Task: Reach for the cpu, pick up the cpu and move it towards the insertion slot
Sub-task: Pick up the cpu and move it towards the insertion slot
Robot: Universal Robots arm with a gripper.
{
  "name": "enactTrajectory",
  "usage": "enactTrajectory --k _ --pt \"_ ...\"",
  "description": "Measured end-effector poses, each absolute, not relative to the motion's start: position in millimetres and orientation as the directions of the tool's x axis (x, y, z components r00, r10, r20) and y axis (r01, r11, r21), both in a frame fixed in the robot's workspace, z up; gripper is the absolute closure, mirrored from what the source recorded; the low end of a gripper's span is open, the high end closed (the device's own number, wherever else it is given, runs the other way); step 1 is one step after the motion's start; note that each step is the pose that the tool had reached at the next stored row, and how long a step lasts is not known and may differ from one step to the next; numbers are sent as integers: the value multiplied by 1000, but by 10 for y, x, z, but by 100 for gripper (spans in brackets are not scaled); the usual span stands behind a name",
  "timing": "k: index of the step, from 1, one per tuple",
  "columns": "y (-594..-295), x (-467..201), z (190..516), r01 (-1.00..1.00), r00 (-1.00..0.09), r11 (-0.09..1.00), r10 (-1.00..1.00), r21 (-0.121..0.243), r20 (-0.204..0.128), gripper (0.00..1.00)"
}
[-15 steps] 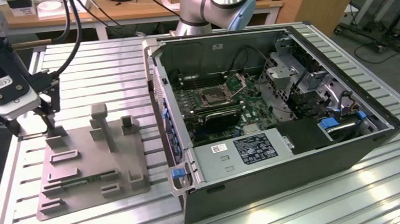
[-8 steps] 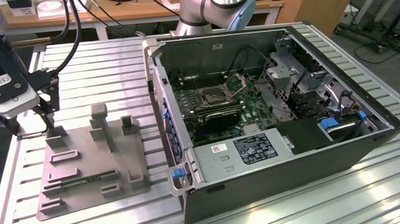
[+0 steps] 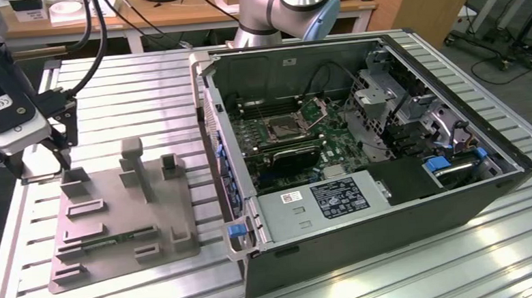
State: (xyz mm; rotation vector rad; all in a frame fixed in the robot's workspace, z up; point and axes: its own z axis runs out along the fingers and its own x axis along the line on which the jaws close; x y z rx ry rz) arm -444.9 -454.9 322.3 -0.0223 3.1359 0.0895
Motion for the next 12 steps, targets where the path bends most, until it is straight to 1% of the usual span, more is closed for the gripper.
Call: enactTrajectory --k 12 --pt "-4549 -4449 3285 -14 -1000 998 -14 57 -5 45"
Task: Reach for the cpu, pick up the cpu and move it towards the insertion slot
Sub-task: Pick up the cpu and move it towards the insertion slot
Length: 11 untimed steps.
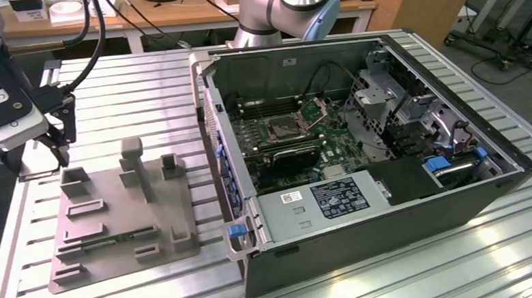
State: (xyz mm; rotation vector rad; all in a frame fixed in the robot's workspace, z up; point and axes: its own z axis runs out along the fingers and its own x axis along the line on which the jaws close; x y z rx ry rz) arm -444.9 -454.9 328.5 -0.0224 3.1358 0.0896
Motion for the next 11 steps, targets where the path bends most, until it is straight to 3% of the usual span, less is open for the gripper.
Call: enactTrajectory --k 11 --pt "-4549 -4449 3341 -14 -1000 998 -14 57 -5 45"
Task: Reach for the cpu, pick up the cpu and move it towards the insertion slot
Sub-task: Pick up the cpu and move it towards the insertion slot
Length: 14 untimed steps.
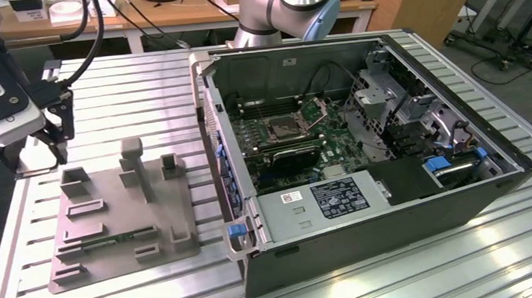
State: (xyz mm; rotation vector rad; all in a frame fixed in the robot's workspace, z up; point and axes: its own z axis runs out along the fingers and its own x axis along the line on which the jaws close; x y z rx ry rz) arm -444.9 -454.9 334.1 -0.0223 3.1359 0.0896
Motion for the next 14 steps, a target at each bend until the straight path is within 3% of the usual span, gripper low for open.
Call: enactTrajectory --k 14 --pt "-4549 -4449 3398 -14 -1000 998 -14 57 -5 45"
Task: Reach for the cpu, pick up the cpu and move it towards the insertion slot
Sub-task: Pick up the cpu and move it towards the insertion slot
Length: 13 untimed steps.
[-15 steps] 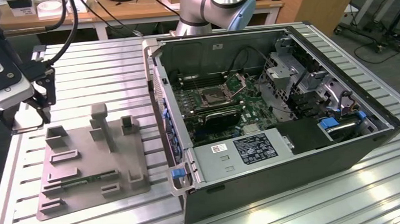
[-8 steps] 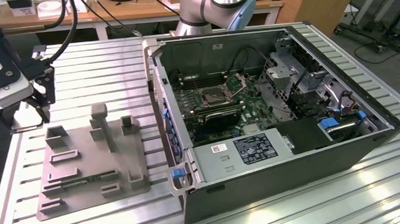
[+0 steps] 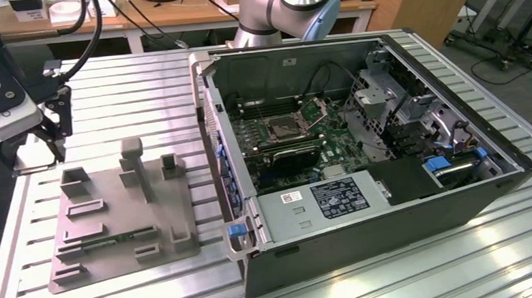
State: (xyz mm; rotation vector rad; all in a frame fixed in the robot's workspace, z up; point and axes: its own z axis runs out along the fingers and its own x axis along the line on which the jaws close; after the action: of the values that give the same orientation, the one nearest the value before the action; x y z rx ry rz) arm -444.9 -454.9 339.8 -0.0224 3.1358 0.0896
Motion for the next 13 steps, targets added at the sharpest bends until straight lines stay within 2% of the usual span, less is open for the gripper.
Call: enactTrajectory --k 13 --pt "-4549 -4449 3443 -14 -1000 998 -14 57 -5 45"
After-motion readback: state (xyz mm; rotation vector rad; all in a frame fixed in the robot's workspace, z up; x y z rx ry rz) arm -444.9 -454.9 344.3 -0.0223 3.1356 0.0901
